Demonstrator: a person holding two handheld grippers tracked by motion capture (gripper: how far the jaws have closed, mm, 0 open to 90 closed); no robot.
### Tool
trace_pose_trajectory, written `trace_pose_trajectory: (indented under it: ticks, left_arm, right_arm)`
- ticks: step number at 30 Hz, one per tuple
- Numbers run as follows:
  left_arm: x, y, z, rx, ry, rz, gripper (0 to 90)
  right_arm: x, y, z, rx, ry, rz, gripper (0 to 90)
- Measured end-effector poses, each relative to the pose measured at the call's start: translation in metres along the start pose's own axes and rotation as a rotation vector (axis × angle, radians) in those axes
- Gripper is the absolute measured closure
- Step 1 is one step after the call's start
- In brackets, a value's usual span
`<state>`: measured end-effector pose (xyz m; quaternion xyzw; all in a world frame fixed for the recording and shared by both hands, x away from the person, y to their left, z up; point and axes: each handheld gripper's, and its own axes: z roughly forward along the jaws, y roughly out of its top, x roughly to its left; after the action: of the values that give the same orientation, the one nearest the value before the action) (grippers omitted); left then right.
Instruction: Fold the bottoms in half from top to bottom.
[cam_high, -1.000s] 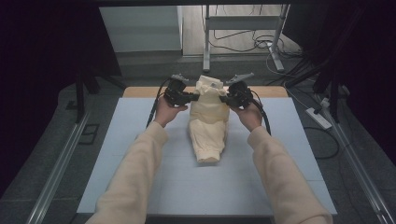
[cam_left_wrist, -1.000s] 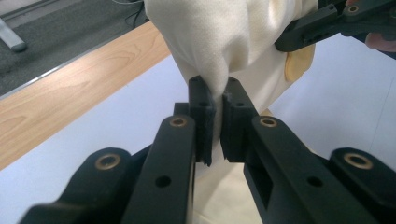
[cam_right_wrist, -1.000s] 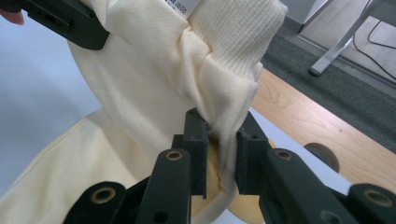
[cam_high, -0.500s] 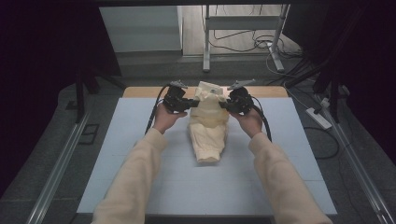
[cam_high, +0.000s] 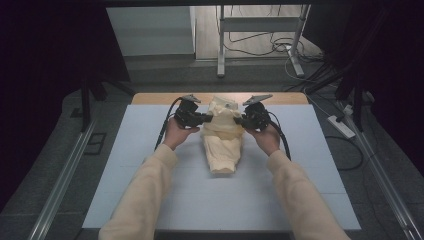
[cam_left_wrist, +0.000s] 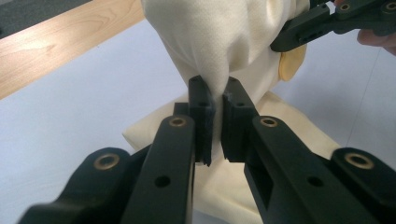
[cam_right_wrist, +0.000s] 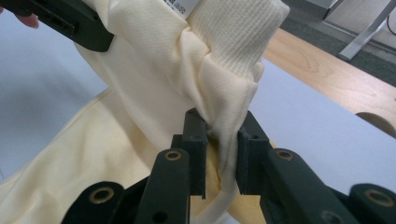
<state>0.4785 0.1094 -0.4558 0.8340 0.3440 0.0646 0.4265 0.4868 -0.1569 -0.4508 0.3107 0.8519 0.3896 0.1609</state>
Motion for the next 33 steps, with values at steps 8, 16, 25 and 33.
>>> trace_pose_trajectory:
  ticks: [8, 16, 25, 33]
  left_arm:
    - [-0.002, -0.010, 0.000, -0.002, -0.015, -0.001, 82.6]
    - [-0.005, -0.021, 0.005, 0.007, -0.028, 0.005, 82.5]
    - [-0.009, -0.028, 0.006, 0.009, -0.046, 0.018, 81.7]
    - [-0.012, -0.035, 0.007, 0.019, -0.057, 0.014, 81.7]
  right_arm:
    - [0.005, -0.004, 0.000, 0.005, 0.008, -0.016, 76.4]
    - [0.009, -0.016, 0.005, 0.021, 0.019, -0.022, 76.0]
    - [0.011, -0.022, 0.004, 0.021, 0.024, -0.025, 75.3]
    - [0.015, -0.030, 0.003, 0.022, 0.034, -0.023, 75.3]
